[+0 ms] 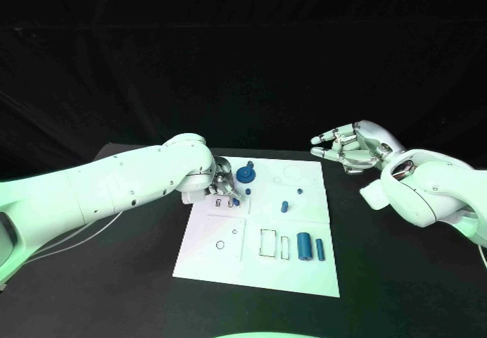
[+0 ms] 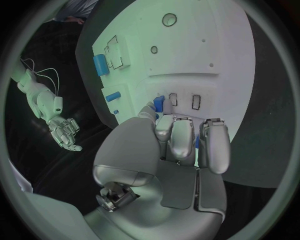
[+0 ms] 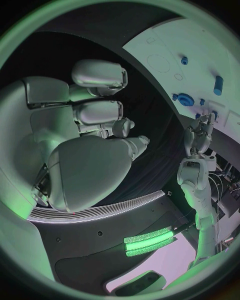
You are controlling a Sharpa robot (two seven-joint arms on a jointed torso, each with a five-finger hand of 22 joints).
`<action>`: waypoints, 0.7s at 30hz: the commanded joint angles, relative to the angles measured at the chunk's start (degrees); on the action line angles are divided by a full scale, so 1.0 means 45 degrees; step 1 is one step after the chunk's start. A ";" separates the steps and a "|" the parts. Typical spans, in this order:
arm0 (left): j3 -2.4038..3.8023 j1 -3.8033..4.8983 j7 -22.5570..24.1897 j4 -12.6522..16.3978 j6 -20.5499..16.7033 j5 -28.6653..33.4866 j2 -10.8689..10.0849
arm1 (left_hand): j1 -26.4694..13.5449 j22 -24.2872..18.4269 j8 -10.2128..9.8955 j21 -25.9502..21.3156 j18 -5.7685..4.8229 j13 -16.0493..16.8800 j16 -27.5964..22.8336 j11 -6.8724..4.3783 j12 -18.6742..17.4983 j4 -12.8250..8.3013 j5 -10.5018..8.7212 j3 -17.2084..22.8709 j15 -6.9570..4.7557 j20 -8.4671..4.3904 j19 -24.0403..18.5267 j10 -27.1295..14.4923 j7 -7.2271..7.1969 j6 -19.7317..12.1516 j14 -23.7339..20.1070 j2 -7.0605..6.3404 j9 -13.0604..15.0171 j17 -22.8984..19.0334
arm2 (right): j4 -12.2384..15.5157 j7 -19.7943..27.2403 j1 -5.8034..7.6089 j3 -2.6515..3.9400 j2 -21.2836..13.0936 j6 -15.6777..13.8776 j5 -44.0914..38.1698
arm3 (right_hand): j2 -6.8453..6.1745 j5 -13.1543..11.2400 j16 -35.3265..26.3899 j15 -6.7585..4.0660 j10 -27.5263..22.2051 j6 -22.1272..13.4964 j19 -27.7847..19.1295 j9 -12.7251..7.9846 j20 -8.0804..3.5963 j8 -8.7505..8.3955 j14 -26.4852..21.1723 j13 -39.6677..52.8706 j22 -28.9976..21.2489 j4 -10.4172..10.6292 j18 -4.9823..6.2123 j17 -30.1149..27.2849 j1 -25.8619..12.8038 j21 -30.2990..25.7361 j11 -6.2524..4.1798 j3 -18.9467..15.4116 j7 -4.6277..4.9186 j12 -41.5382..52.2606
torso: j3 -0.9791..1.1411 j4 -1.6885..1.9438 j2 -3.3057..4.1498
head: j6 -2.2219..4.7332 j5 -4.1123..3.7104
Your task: Assemble the parts on the task board
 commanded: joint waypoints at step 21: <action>0.0026 -0.0048 0.0266 0.1229 -0.2433 0.0946 -0.1183 | -0.1997 0.0244 0.0458 0.0151 -0.0229 0.0123 -0.0147 0.0070 0.0042 -0.2092 0.0663 0.9735 0.0006 0.0042 0.0022 0.0375 0.0132 0.0071 0.0290 -0.3293 0.1568 0.0227 | -0.0037 0.0041 -0.0014 -0.0007 -0.0063 0.0207 -0.0109 | 0.0049 0.0125 -0.0079 -0.0069 -0.0056 -0.0052 -0.0013 -0.0026 -0.0011 -0.0037 0.0242 -0.0035 0.0486 -0.0028 0.0160 0.0000 -0.0058 -0.0085 0.0014 -0.0069 0.0039 -0.0080 | 0.0021 0.0021 0.0011 | -0.0006 0.0065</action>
